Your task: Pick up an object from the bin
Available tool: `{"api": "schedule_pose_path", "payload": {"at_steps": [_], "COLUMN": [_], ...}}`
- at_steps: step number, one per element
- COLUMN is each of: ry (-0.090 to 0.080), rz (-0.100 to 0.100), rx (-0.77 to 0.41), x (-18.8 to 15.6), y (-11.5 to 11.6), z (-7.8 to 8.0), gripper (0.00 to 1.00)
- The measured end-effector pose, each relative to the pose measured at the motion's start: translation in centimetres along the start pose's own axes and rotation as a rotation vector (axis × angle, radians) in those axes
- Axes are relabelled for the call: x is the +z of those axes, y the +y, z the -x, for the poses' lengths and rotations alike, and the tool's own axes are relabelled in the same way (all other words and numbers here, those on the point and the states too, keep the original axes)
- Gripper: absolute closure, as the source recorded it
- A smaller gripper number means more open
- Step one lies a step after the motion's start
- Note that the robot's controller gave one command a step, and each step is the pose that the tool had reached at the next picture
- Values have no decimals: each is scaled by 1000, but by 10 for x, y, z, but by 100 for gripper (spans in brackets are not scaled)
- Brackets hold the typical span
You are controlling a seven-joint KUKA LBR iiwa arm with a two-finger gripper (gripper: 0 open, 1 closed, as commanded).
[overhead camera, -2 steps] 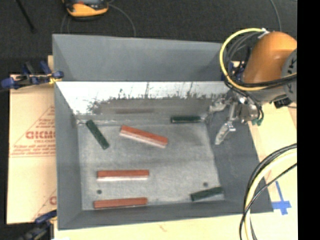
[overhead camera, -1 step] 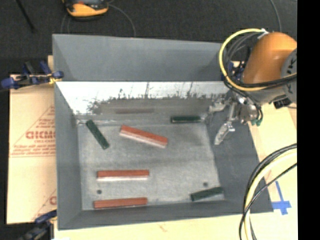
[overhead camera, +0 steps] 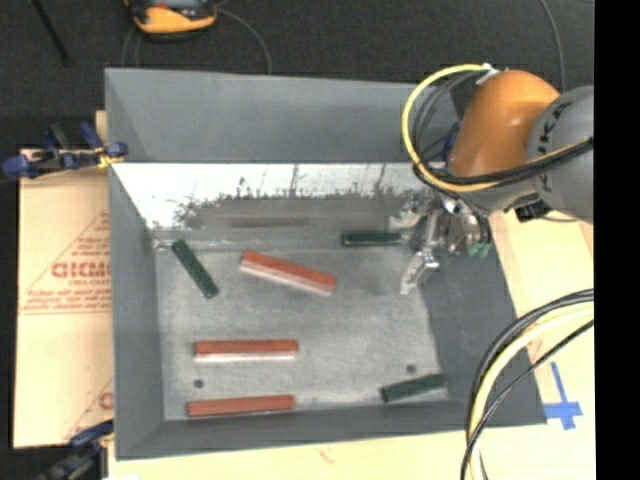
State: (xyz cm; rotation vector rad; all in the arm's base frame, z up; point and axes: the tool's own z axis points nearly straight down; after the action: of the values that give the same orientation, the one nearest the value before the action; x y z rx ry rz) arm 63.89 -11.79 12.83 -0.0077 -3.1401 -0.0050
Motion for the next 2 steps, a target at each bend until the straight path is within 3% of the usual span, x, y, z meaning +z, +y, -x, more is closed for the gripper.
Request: {"api": "schedule_pose_path", "payload": {"at_steps": [1, 2], "ry": [-13, -5], "rz": [-5, -3], "rx": [14, -191], "x": [11, 42], "y": [-3, 91], "z": [4, 6], "gripper": [0, 100]}}
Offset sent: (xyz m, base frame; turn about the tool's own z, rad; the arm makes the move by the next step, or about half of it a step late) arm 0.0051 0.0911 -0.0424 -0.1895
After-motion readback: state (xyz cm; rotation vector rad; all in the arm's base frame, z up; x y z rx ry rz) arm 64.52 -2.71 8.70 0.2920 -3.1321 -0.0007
